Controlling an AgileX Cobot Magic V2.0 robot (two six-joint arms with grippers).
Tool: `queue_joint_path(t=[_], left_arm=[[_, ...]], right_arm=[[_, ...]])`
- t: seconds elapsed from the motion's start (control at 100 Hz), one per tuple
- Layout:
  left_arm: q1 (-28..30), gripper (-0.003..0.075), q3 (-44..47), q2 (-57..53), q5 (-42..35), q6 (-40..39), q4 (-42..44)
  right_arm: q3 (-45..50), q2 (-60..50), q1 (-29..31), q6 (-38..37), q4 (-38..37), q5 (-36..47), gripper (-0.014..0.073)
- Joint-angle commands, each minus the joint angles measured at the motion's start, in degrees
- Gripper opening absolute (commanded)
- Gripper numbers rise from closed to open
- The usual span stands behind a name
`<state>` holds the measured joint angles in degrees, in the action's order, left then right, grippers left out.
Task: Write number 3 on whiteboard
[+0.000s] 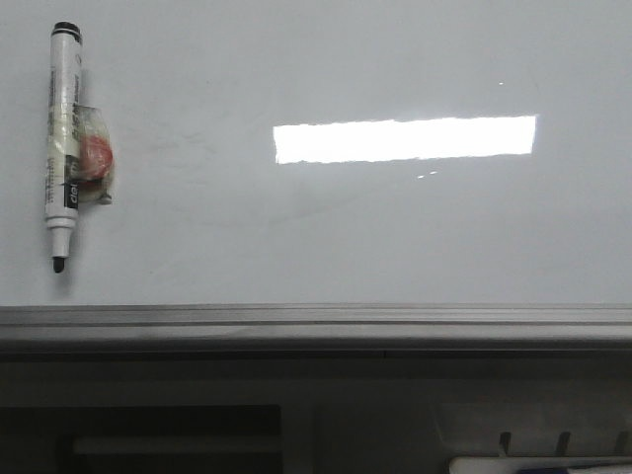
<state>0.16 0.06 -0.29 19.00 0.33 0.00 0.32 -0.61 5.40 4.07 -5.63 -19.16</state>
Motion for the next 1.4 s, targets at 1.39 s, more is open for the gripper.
queue_joint_path(t=[1.39], left_arm=[[0.2, -0.0021, 0.6, -1.3, -20.7, -0.3, -0.9]], right_arm=[[1.8, -0.9, 0.3, 0.0, -0.9, 24.3, -0.0047]])
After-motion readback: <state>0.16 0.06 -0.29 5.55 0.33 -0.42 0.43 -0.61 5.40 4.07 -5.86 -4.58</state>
